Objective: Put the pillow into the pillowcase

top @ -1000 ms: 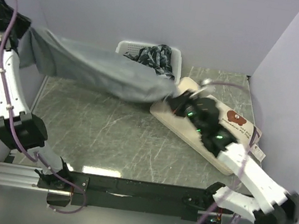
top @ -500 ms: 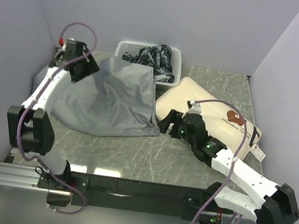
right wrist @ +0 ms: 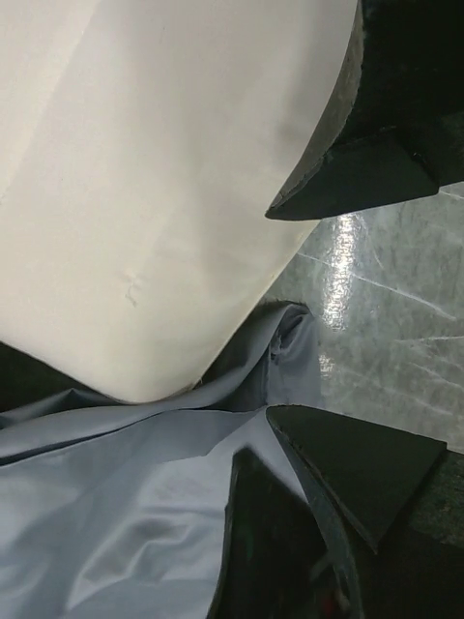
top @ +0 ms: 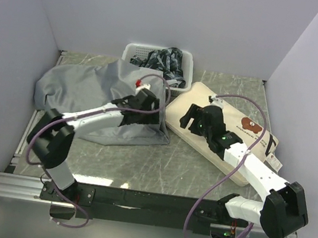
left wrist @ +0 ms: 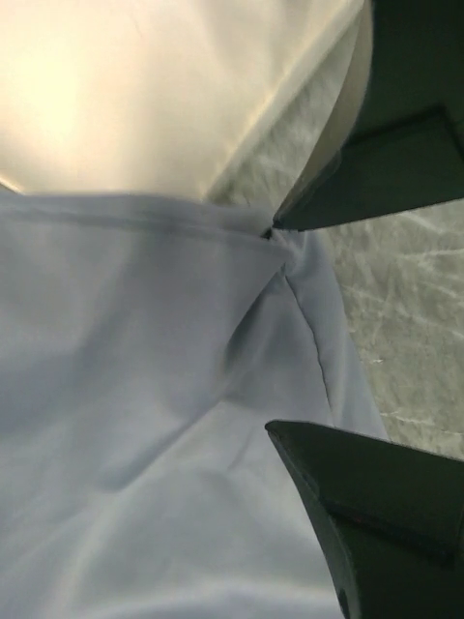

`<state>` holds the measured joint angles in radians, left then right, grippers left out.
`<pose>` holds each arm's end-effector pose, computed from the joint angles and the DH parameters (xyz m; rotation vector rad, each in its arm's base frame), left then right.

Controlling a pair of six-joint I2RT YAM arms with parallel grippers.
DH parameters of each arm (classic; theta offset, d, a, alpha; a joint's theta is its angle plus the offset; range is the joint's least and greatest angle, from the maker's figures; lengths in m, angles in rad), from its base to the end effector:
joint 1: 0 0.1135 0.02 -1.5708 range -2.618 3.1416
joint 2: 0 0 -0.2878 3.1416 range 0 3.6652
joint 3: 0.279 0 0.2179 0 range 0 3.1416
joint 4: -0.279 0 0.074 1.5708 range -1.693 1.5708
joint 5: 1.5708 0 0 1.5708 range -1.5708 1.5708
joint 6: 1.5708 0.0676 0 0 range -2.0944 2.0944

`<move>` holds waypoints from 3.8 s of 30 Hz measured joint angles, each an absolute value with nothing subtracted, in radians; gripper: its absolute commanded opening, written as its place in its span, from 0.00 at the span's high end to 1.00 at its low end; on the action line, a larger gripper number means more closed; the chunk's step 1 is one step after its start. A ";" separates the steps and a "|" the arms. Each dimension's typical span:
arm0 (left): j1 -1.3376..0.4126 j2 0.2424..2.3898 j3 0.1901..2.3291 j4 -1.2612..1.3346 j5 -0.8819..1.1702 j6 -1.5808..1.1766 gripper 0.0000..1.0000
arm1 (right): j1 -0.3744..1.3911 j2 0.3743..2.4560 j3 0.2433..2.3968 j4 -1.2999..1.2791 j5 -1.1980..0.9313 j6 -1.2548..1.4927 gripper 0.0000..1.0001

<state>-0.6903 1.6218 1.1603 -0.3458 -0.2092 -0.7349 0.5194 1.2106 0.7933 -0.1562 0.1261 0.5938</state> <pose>0.2756 -0.2094 0.2601 -0.1545 2.3951 -0.4389 0.2237 0.1181 0.2763 0.1562 2.1781 0.5109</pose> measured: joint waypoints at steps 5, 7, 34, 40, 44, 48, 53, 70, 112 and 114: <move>-0.785 1.704 1.119 -0.329 -0.305 -0.794 0.08 | 0.512 1.207 0.792 -0.154 0.115 0.586 0.17; -0.813 1.721 1.096 -0.320 -0.345 -0.824 0.10 | 0.512 1.207 0.789 -0.149 0.105 0.586 0.17; -0.987 1.153 0.517 -0.525 -0.547 -1.369 0.99 | 0.450 1.315 0.900 -0.223 0.180 0.564 0.00; -1.052 1.050 0.496 -0.601 -0.528 -1.485 0.99 | 0.422 1.499 1.126 -0.274 0.224 0.548 0.00; -1.069 1.000 0.500 -0.661 -0.527 -1.515 0.99 | 0.421 1.639 1.255 -0.304 0.245 0.535 0.00; -1.077 0.956 0.509 -0.727 -0.520 -1.542 0.99 | 0.419 1.765 1.311 -0.322 0.258 0.525 0.00; -1.082 0.912 0.558 -0.841 -0.517 -1.558 0.72 | 0.418 1.831 1.311 -0.328 0.268 0.516 0.42; -1.022 1.091 0.819 -0.763 -0.592 -1.227 0.16 | 0.476 1.345 0.780 -0.145 0.130 0.556 1.00; -0.817 1.852 1.190 -0.459 -0.527 -0.765 0.62 | 0.552 1.161 0.682 -0.228 0.119 0.587 1.00; -0.817 1.853 1.190 -0.459 -0.524 -0.763 0.61 | 0.552 1.160 0.681 -0.228 0.119 0.587 1.00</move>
<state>-0.8169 1.8526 1.1896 -0.4595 -0.5236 -0.7628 0.5522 1.1599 0.6811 -0.2283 0.1188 0.5869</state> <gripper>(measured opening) 0.373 0.008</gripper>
